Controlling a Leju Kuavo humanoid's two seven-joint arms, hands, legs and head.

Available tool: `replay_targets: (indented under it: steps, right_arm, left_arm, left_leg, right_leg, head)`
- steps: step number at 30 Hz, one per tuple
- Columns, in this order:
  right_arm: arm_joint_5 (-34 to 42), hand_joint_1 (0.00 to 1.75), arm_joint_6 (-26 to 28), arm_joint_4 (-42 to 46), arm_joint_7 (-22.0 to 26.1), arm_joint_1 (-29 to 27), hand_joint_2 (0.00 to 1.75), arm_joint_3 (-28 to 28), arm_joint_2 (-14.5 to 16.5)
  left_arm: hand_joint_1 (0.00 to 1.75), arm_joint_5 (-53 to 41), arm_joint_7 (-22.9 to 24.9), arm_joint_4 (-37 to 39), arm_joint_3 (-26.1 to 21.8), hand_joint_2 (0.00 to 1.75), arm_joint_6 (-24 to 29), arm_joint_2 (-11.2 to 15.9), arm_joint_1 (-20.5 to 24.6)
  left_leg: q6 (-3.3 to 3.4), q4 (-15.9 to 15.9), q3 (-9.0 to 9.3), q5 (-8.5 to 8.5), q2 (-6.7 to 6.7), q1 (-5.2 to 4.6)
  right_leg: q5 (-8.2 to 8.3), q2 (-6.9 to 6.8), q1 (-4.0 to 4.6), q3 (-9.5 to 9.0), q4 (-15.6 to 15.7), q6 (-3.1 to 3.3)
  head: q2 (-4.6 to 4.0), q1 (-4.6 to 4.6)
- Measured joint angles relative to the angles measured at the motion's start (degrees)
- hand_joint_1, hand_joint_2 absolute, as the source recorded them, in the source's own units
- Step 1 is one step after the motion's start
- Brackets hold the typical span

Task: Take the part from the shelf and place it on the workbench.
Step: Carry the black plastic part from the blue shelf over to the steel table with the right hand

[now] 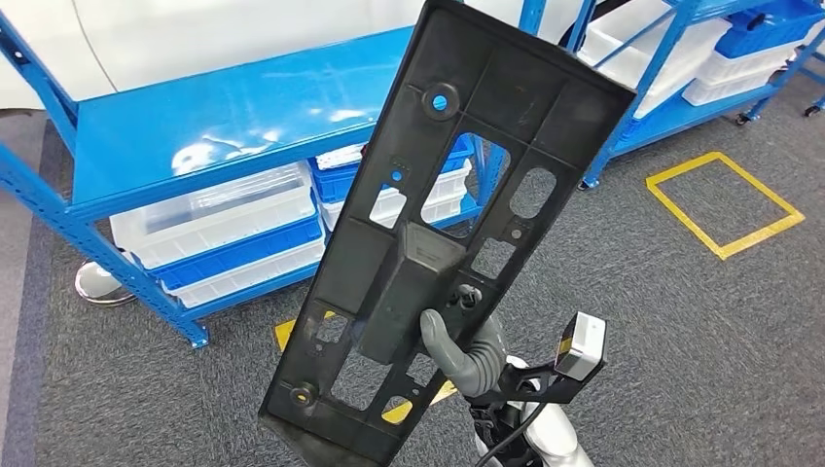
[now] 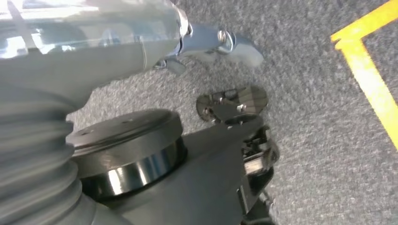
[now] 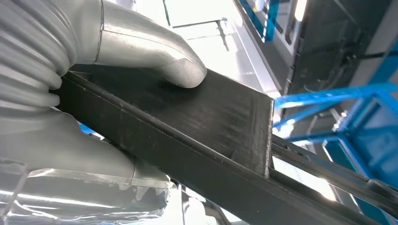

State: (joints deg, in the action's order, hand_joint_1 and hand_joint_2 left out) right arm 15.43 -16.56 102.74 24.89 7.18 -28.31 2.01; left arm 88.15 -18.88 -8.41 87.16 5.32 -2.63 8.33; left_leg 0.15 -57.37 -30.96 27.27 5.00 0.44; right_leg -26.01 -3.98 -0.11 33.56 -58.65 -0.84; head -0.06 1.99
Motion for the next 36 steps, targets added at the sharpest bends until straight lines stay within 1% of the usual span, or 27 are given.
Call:
replay_targets:
  steps: [2,3,4,6,7,8,9,10,11,12,14,16,18,19,20,22,23,24,25,26,27,28,30,31,33,34,36]
  right_arm:
    - [0.00,1.48,0.03,0.26,0.01,-0.17,1.75,0.20,-0.02]
    - [-0.01,1.48,0.04,0.38,0.01,-0.27,1.75,0.31,-0.02]
    - [-0.01,1.48,0.07,0.53,0.01,-0.31,1.75,0.41,-0.02]
    - [-0.02,1.48,0.16,0.76,0.00,-0.31,1.75,0.51,-0.02]
    - [-0.02,1.48,0.24,0.81,-0.01,-0.33,1.75,0.56,-0.03]
    - [-0.02,1.48,0.30,0.81,-0.02,-0.41,1.75,0.63,-0.03]
    - [-0.02,1.48,0.34,0.82,-0.03,-0.52,1.75,0.73,-0.04]
    - [-0.02,1.48,0.38,0.82,-0.03,-0.63,1.75,0.82,-0.04]
    - [-0.02,1.48,0.42,0.81,-0.02,-0.73,1.75,0.91,-0.04]
    - [-0.02,1.48,0.50,0.82,0.01,-0.79,1.75,0.97,-0.04]
    - [-0.03,1.48,0.75,0.83,0.11,-0.88,1.75,1.11,-0.04]
    - [-0.04,1.48,0.98,0.88,0.28,-1.07,1.75,1.33,-0.07]
    - [-0.07,1.48,1.05,0.95,0.46,-1.41,1.75,1.60,-0.17]
    - [-0.08,1.48,1.05,1.00,0.55,-1.54,1.75,1.73,-0.24]
    - [-0.08,1.48,1.04,1.04,0.63,-1.56,1.75,1.84,-0.29]
    - [-0.09,1.48,1.03,1.12,0.73,-1.50,1.75,1.95,-0.35]
    - [-0.09,1.48,1.03,1.12,0.75,-1.48,1.75,2.02,-0.37]
    - [-0.09,1.48,1.02,1.12,0.77,-1.49,1.75,2.11,-0.38]
    - [-0.09,1.48,1.02,1.12,0.77,-1.49,1.75,2.23,-0.40]
    - [-0.09,1.48,1.03,1.12,0.77,-1.45,1.75,2.36,-0.41]
    - [-0.09,1.48,1.03,1.12,0.76,-1.39,1.75,2.46,-0.42]
    - [-0.09,1.48,1.04,1.12,0.75,-1.26,1.75,2.54,-0.42]
    - [-0.10,1.48,1.04,1.13,0.69,-0.98,1.75,2.69,-0.40]
    - [-0.10,1.48,1.05,1.14,0.66,-0.89,1.75,2.80,-0.39]
    - [-0.11,1.48,1.07,1.19,0.61,-0.87,1.75,3.07,-0.37]
    - [-0.11,1.48,1.08,1.22,0.60,-0.87,1.75,3.18,-0.35]
    - [-0.11,1.48,1.08,1.28,0.57,-0.68,1.75,3.27,-0.22]
  left_arm:
    - [0.00,-0.02,-0.02,0.00,0.03,1.75,0.01,-0.01,0.06]
    - [0.00,-0.04,-0.02,0.00,0.05,1.75,0.03,-0.01,0.16]
    - [0.00,-0.07,-0.02,0.00,0.07,1.75,0.04,-0.01,0.24]
    - [0.00,-0.13,-0.02,0.00,0.12,1.75,0.09,0.01,0.20]
    - [0.00,-0.16,-0.02,0.00,0.15,1.75,0.11,0.01,0.08]
    - [0.00,-0.20,0.01,0.00,0.18,1.75,0.13,0.02,-0.04]
    - [0.00,-0.23,0.03,0.00,0.20,1.75,0.14,0.02,-0.12]
    - [0.00,-0.27,0.05,0.00,0.20,1.75,0.15,0.03,-0.13]
    - [0.00,-0.34,0.08,0.00,0.20,1.75,0.15,0.03,-0.11]
    - [0.00,-0.41,0.08,0.00,0.20,1.75,0.15,0.03,-0.07]
    - [0.00,-0.51,0.10,0.01,0.21,1.75,0.15,0.09,-0.02]
    - [0.00,-0.53,0.14,0.02,0.22,1.75,0.14,0.14,-0.01]
    - [0.00,-0.54,0.19,0.02,0.22,1.75,0.11,0.09,0.07]
    - [0.00,-0.55,0.20,0.03,0.22,1.75,0.10,0.07,0.14]
    - [0.00,-0.54,0.21,0.03,0.22,1.75,0.10,0.03,0.18]
    - [0.00,-0.42,0.25,0.04,0.22,1.75,0.22,0.01,0.02]
    - [0.00,-0.31,0.27,0.04,0.22,1.75,0.35,0.01,-0.13]
    - [0.00,-0.19,0.30,0.04,0.22,1.75,0.48,0.01,-0.27]
    - [0.00,-0.09,0.31,0.04,0.22,1.75,0.58,0.01,-0.33]
    - [0.00,-0.02,0.30,0.04,0.22,1.75,0.65,-0.01,-0.34]
    - [0.00,0.06,0.27,0.04,0.22,1.75,0.67,-0.02,-0.33]
    - [0.00,0.11,0.23,0.04,0.22,1.75,0.67,-0.04,-0.32]
    - [0.00,0.23,0.13,0.04,0.22,1.75,0.68,-0.06,-0.33]
    - [0.00,0.28,0.10,0.04,0.22,1.75,0.69,-0.06,-0.34]
    - [0.00,0.35,0.06,0.04,0.22,1.75,0.69,-0.08,-0.26]
    - [0.00,0.35,0.04,0.04,0.22,1.75,0.69,-0.10,-0.16]
    - [0.00,0.35,-0.01,0.04,0.22,1.75,0.69,-0.13,-0.07]
  left_leg:
    - [-0.65,0.01,0.09,0.09,1.02,-0.12]
    - [-0.98,-0.19,0.07,0.36,0.81,-0.01]
    - [-1.29,-1.01,-0.20,1.08,-0.12,0.13]
    - [-1.75,-6.01,-2.29,4.24,-2.90,0.43]
    - [-1.88,-9.85,-4.01,6.16,-3.84,0.48]
    - [-1.98,-13.55,-5.74,7.60,-4.21,0.50]
    - [-2.04,-15.93,-6.92,8.11,-4.35,0.50]
    - [-2.03,-16.23,-7.17,7.42,-4.43,0.51]
    - [-1.95,-14.29,-6.36,5.69,-4.60,0.53]
    - [-1.79,-10.67,-4.77,3.42,-5.12,0.59]
    - [-1.34,-3.70,-1.63,0.64,-7.37,0.73]
    - [-0.89,-1.25,-0.57,0.50,-8.64,0.66]
    - [-0.28,-0.82,-0.48,0.21,-7.65,0.62]
    - [0.12,-0.52,-0.39,-0.03,-7.03,0.69]
    - [0.53,-0.20,-0.30,-0.25,-6.33,0.78]
    - [1.03,0.12,-0.27,-0.42,-4.89,0.76]
    - [1.12,0.10,-0.33,-0.40,-4.09,0.70]
    - [1.12,0.09,-0.38,-0.38,-3.30,0.68]
    - [1.08,0.08,-0.40,-0.34,-2.55,0.67]
    - [1.00,0.06,-0.37,-0.28,-1.82,0.67]
    - [0.86,0.04,-0.27,-0.18,-1.16,0.67]
    - [0.65,0.01,-0.14,-0.05,-0.59,0.62]
    - [0.04,-0.14,0.09,0.28,0.47,0.31]
    - [-0.30,-0.16,0.20,0.39,0.98,0.16]
    - [-0.98,-0.10,0.37,0.60,1.94,0.13]
    - [-1.31,-0.40,0.36,1.01,1.51,0.25]
    - [-1.71,-4.06,-1.07,3.61,-1.11,0.52]
  right_leg:
    - [0.00,0.85,0.19,0.24,0.39,0.80]
    - [0.16,1.43,0.12,0.30,0.52,1.16]
    - [0.34,2.01,-0.01,0.31,0.69,1.56]
    - [0.63,3.18,-0.23,0.30,0.95,2.23]
    - [0.69,3.84,-0.21,0.37,0.93,2.44]
    - [0.72,4.55,-0.17,0.42,0.89,2.54]
    - [0.74,5.31,-0.12,0.45,0.82,2.58]
    - [0.75,6.12,-0.09,0.46,0.72,2.58]
    - [0.74,6.96,-0.09,0.45,0.58,2.55]
    - [0.70,7.80,-0.10,0.45,0.42,2.47]
    - [0.63,9.32,-0.04,0.67,-0.02,2.04]
    - [0.83,10.49,-0.17,1.21,-0.26,1.27]
    - [1.10,11.16,-0.42,1.62,-0.20,0.45]
    - [0.80,10.36,-0.37,1.89,-0.59,0.09]
    - [-0.14,8.94,-0.28,2.56,-1.95,-0.25]
    - [-3.55,5.64,-0.27,5.51,-8.13,-0.82]
    - [-5.21,4.92,-0.44,7.39,-12.01,-1.09]
    - [-6.06,4.61,-0.63,8.77,-14.86,-1.31]
    - [-5.87,4.43,-0.82,9.16,-15.76,-1.48]
    - [-4.71,4.15,-0.98,8.41,-14.47,-1.58]
    - [-2.86,3.54,-1.08,6.51,-11.03,-1.57]
    - [-1.33,2.14,-1.01,4.21,-6.80,-1.43]
    - [0.34,0.16,-0.54,1.19,-0.90,-0.58]
    - [0.32,-0.14,-0.25,0.87,-0.01,-0.11]
    - [0.50,1.21,-0.13,1.07,0.12,0.77]
    - [0.64,1.87,-0.22,1.07,0.30,1.17]
    - [0.97,3.14,-0.53,0.98,0.68,1.97]
  head:
    - [0.01,0.01]
    - [0.01,0.01]
    - [0.01,0.01]
    - [0.00,0.02]
    - [0.00,0.02]
    - [0.00,0.02]
    - [0.00,0.02]
    - [0.00,0.02]
    - [0.00,0.02]
    - [0.00,0.02]
    - [0.00,0.01]
    - [0.00,0.01]
    - [0.01,0.01]
    - [0.01,0.01]
    - [0.00,0.00]
    - [0.00,-0.01]
    - [0.00,0.00]
    - [0.00,0.00]
    - [0.00,-0.01]
    - [0.00,-0.01]
    - [0.00,-0.01]
    - [0.00,-0.01]
    - [0.00,0.00]
    - [0.00,0.00]
    - [0.00,0.01]
    - [0.01,0.01]
    - [0.02,0.01]
